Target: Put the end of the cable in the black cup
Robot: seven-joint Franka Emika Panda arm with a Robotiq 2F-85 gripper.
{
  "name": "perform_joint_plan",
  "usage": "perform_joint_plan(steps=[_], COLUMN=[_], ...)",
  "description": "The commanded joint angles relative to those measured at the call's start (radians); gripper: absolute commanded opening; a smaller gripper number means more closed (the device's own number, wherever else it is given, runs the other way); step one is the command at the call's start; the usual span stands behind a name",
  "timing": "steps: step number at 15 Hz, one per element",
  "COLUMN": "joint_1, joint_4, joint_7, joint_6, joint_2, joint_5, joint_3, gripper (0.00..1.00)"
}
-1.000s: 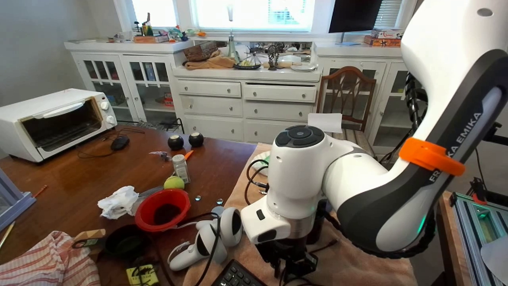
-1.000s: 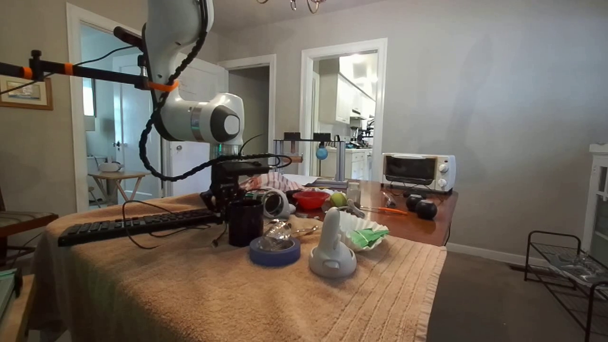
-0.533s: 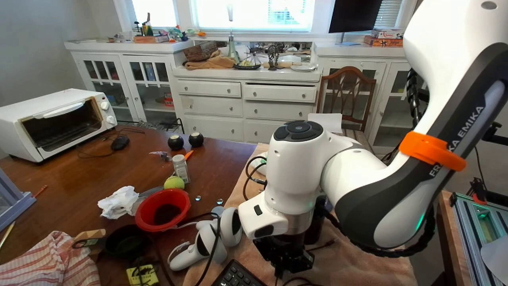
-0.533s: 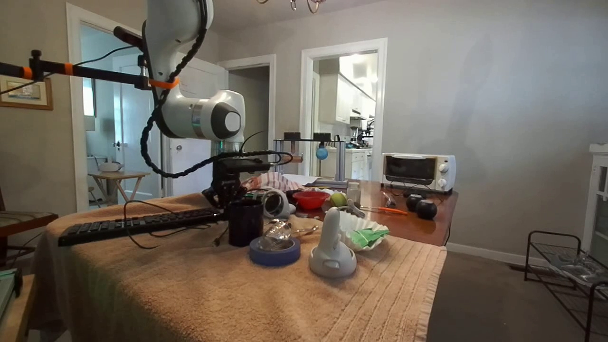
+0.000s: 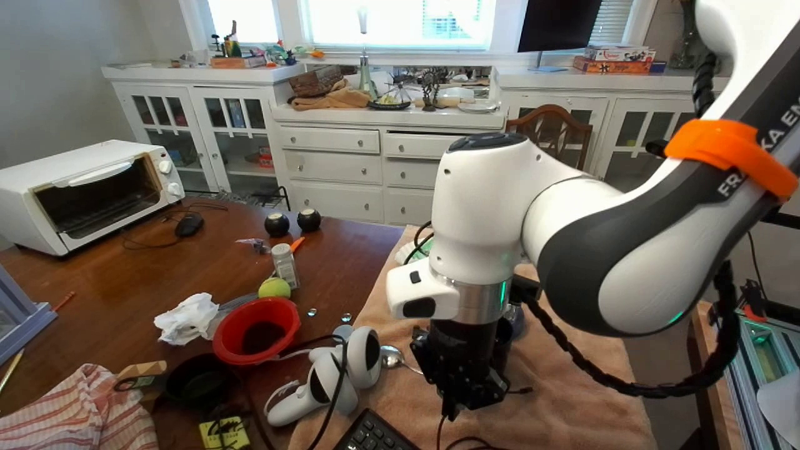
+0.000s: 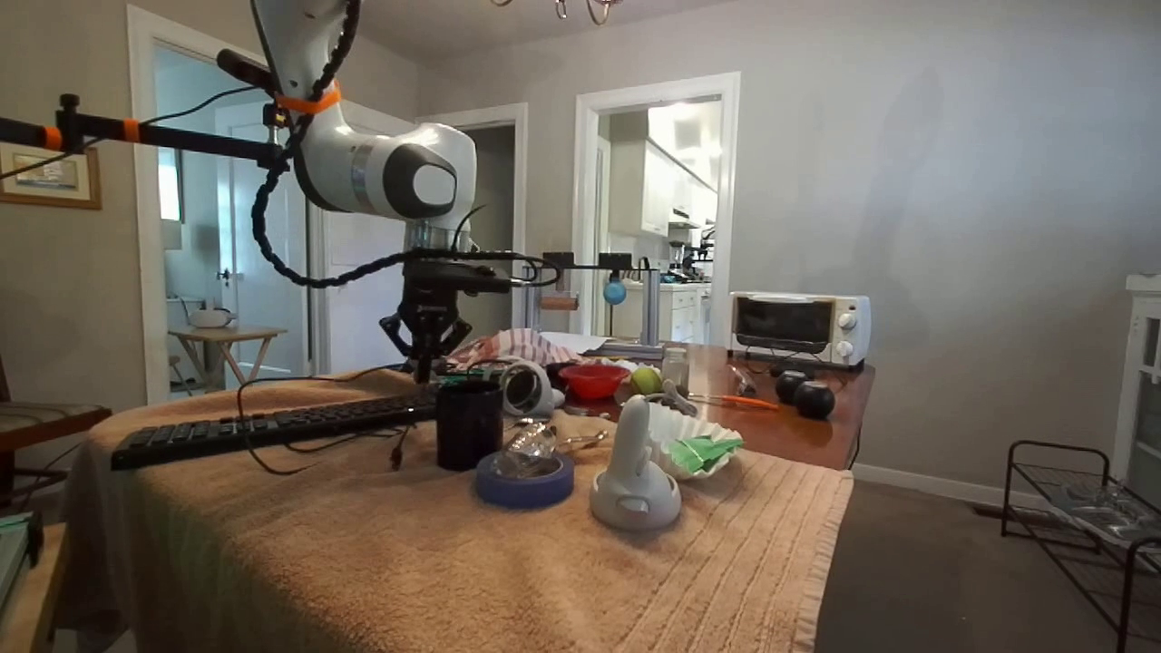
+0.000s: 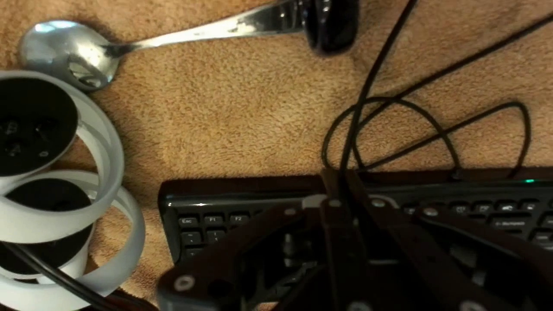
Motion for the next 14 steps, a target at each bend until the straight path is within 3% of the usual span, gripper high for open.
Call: perform_joint_plan(steps=[1,3,7,14], joint_1=[-0.061,-0.066,-0.030,0.005], joint_4=[-0.064,-0.070,-0.058,-0.023], joint_7=[-0.059,-0.126,-0.270,-0.550], joint_6=[-0.114,-0.195,-0.303,-0.349], joint_2=[-0.135,-0.199,-0.321,-0.387], joint_5=[0.219,0.369,0.577,0.785], joint_3=[0.046,0.040,-0.044,-0.221], gripper=[0.01,0.01,0.01,0.01])
